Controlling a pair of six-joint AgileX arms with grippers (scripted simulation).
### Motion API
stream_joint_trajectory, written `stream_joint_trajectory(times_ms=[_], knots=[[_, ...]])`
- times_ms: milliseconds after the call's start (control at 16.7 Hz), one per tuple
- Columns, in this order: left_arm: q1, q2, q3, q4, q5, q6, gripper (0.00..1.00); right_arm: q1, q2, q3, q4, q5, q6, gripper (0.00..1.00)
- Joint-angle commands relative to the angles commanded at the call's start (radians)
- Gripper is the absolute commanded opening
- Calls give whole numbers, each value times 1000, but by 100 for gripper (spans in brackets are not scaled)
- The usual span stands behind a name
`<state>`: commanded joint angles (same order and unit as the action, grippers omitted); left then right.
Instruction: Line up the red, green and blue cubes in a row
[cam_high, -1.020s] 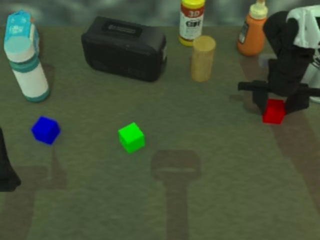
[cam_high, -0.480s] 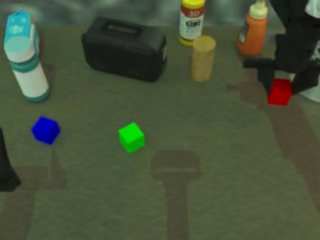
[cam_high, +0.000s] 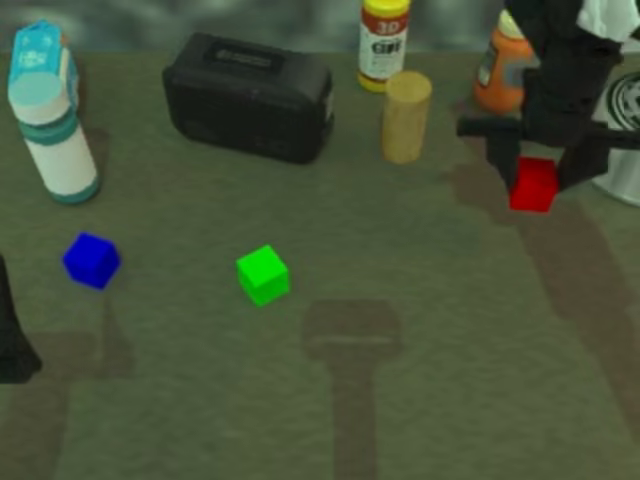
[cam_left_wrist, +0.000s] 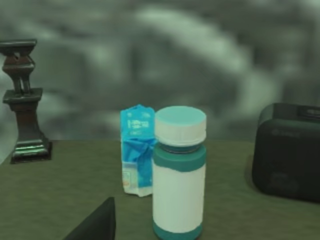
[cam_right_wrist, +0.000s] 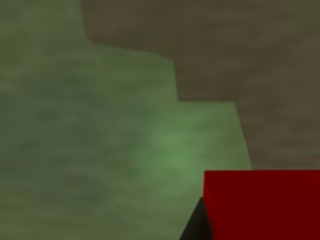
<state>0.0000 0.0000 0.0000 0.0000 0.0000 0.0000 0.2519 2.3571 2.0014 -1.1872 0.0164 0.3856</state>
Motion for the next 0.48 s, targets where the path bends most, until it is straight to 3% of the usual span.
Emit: stream_joint_trajectory(times_ms=[240,480], knots=[[0,0,0,0,0,0,100,204,15,37,-35,5,174,0],[0,0,0,0,0,0,100,467,26,69,-75,8,385,0]])
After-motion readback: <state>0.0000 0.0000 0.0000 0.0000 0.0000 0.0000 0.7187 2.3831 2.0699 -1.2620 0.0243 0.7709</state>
